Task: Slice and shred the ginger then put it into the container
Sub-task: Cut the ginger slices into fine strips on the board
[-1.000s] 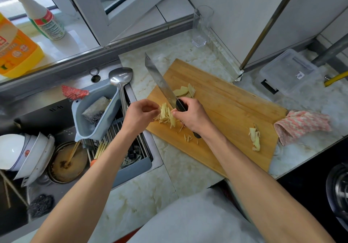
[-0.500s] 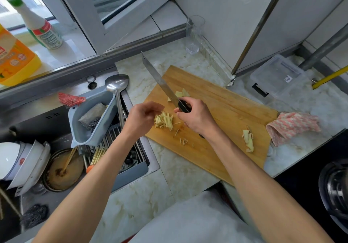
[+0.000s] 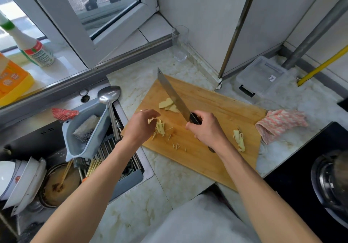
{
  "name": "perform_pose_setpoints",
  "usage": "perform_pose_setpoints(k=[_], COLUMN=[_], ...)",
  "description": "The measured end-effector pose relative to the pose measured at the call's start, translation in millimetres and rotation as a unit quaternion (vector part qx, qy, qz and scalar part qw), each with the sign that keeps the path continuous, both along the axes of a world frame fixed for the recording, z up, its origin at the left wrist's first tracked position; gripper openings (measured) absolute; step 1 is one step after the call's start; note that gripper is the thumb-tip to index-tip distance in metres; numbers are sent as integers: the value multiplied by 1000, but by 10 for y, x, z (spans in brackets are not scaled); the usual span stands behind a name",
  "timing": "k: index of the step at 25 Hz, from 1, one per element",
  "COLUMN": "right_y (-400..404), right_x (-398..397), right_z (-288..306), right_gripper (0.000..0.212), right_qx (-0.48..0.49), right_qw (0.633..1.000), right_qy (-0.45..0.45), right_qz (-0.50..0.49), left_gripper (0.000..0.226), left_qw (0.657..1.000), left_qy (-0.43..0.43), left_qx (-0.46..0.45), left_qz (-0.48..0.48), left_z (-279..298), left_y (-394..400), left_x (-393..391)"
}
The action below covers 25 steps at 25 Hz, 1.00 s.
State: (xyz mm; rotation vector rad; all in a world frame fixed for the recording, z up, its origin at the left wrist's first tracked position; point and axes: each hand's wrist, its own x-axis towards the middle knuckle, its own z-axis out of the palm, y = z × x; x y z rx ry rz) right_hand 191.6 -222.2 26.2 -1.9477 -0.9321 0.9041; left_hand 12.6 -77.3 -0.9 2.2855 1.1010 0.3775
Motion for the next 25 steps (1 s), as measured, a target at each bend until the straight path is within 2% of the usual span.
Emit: perform_pose_setpoints(k=[2, 4, 9, 12, 16, 20, 25], right_y=[-110, -185, -300, -345, -378, -398, -539], right_x=[92, 148, 190, 188, 202, 206, 260], right_z=[5, 4, -54, -119, -167, -171, -166], right_gripper=[4, 9, 6, 14, 12, 19, 11], right_qx=[-10, -21, -35, -42, -38, -41, -40], right_qw=[1000, 999, 998, 996, 995, 994, 994], right_qy=[6, 12, 31, 51, 68, 74, 63], right_qz=[-16, -28, -49, -54, -59, -69, -83], left_gripper=[26, 28, 47, 44, 29, 27, 14], left_qw=[1000, 999, 986, 987, 993, 990, 945], left_qy=[9, 32, 161, 156, 112, 23, -47], left_qx=[1, 4, 33, 28, 19, -82, -275], left_qz=[-22, -18, -39, -32, -30, 108, 171], left_z=[9, 20, -36, -70, -99, 25, 128], left_y=[8, 62, 270, 408, 479, 373, -128], left_x=[134, 306, 654, 704, 617, 594, 660])
